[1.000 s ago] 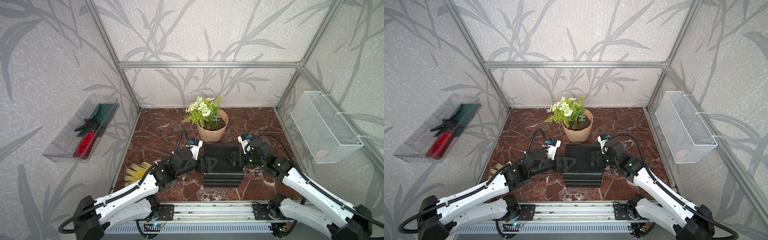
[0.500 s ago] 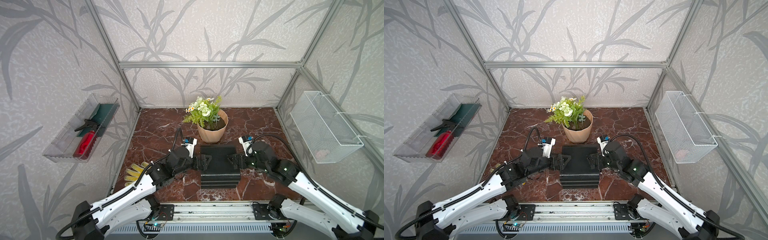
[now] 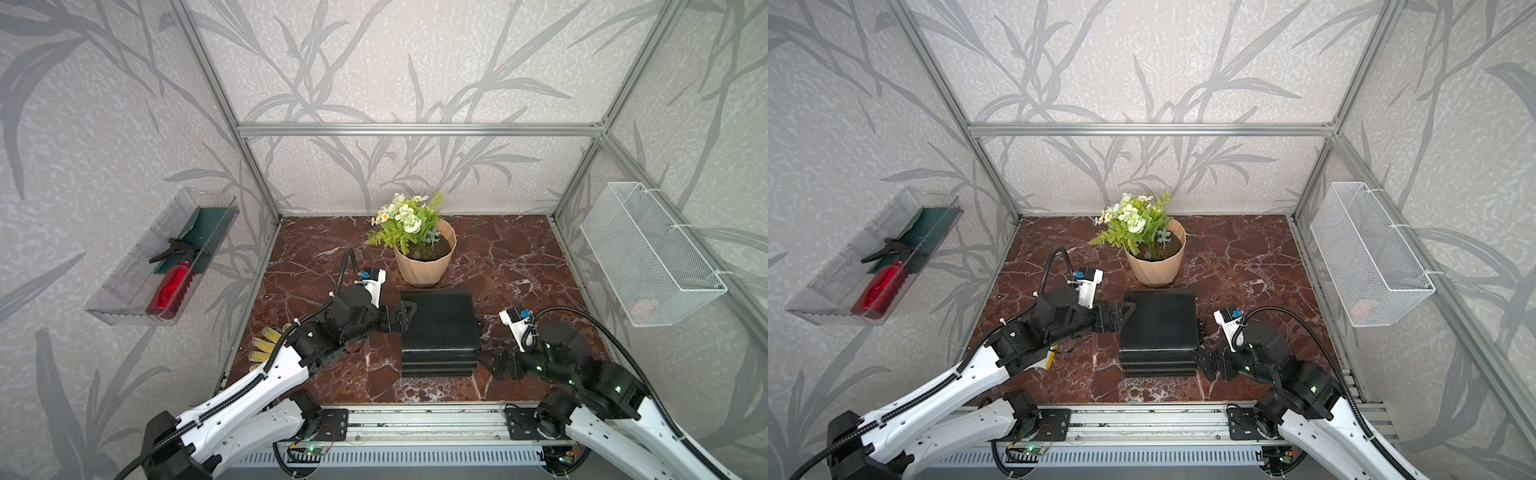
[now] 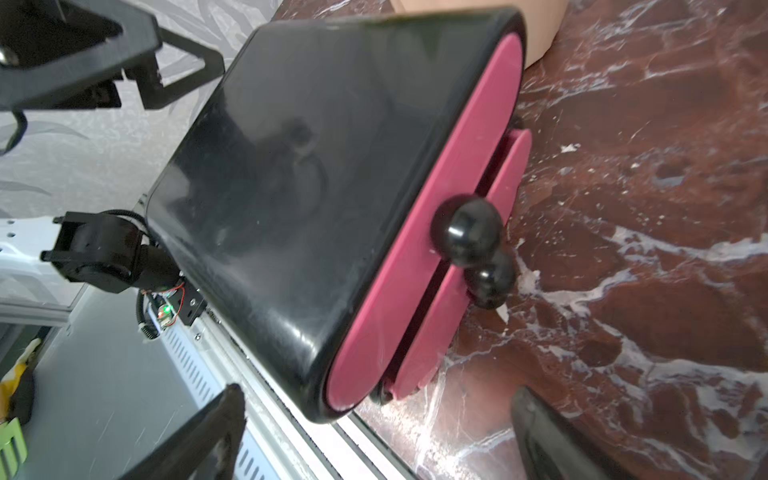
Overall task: Take the sponge out of the drawer
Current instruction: Move the storage box to the center of the board.
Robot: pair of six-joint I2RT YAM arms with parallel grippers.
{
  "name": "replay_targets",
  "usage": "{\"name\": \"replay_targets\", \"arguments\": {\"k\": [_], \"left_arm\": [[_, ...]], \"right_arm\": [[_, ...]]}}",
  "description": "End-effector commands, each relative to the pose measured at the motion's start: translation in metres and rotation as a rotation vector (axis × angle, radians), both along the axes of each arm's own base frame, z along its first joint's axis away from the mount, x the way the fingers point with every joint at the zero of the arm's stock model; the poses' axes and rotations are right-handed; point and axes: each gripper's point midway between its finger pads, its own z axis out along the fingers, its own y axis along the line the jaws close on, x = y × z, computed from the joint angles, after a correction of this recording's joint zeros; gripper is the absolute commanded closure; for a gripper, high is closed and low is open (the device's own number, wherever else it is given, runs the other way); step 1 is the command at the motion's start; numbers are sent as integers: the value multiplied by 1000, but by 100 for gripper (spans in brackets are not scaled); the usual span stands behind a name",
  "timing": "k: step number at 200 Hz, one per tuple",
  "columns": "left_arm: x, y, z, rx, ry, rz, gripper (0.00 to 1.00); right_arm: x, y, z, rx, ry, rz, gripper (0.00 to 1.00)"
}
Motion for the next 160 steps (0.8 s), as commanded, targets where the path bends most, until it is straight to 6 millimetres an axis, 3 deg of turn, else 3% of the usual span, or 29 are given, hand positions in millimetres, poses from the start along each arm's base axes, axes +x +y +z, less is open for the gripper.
{"name": "replay_targets", "arguments": {"k": [1, 53, 127, 160], "left_arm": [[4, -9, 20, -16, -32, -33, 1], [6, -15, 10, -18, 3, -43, 1], [6, -10, -12, -3, 84, -7, 1], [11, -1, -15, 5, 95, 18, 1]], "right_arm": [[-16, 0, -16, 20, 87, 20, 2], [-8, 9, -39, 11, 63, 32, 3], [10, 59, -36, 42, -18, 132, 3], [20, 83, -26, 80, -67, 132, 3]]}}
